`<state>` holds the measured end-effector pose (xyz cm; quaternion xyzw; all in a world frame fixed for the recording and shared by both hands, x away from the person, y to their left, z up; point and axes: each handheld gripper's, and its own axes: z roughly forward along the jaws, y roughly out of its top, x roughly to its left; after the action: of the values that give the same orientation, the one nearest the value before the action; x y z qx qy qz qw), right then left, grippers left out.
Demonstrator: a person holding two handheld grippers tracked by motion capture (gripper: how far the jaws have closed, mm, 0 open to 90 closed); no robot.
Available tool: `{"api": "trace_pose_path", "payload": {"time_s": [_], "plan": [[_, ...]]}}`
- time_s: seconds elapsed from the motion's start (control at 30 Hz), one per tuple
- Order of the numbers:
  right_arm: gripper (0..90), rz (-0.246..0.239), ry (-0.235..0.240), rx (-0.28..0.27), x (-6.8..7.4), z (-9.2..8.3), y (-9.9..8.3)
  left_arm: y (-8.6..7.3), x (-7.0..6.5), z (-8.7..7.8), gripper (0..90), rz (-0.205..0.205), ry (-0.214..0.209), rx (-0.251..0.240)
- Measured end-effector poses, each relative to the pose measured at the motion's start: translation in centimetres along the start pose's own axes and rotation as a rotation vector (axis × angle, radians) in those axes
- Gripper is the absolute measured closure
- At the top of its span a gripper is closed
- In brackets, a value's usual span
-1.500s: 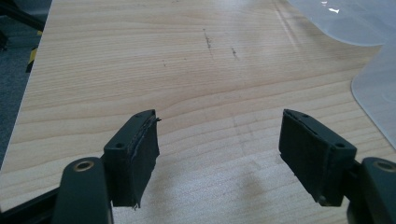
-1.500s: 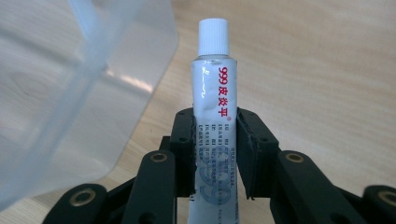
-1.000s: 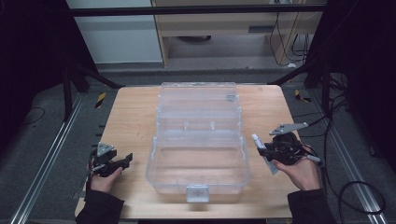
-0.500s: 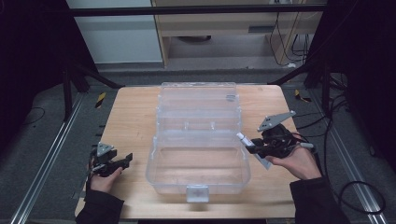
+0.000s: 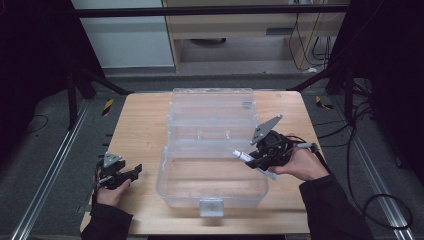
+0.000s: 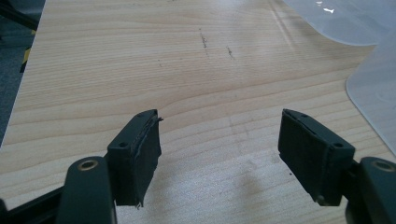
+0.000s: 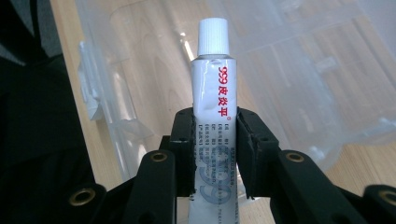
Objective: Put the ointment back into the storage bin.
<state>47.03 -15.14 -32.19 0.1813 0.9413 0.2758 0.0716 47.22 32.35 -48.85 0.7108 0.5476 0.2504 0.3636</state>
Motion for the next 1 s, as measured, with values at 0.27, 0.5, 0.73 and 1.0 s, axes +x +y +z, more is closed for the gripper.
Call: {"api": "trace_pose_path", "payload": {"time_s": [0.27, 0.5, 0.73, 1.0], "plan": [[69.5, -0.077, 0.067, 0.096, 0.6, 2.0, 1.7, 0.0, 0.0, 0.0, 29.3, 0.0, -0.001, -0.001], [69.5, -0.147, 0.108, 0.165, 1.0, 4.0, 2.3, 0.0, 0.0, 0.0, 29.4, 0.0, -0.002, -0.002], [69.6, -0.202, 0.139, 0.189, 1.5, 5.6, 2.6, 0.0, 0.0, 0.0, 29.4, 0.004, 0.001, -0.001], [69.5, -0.237, 0.157, 0.224, 1.8, 7.8, 2.2, 0.0, 0.0, 0.0, 29.4, 0.006, 0.001, 0.0]]}}
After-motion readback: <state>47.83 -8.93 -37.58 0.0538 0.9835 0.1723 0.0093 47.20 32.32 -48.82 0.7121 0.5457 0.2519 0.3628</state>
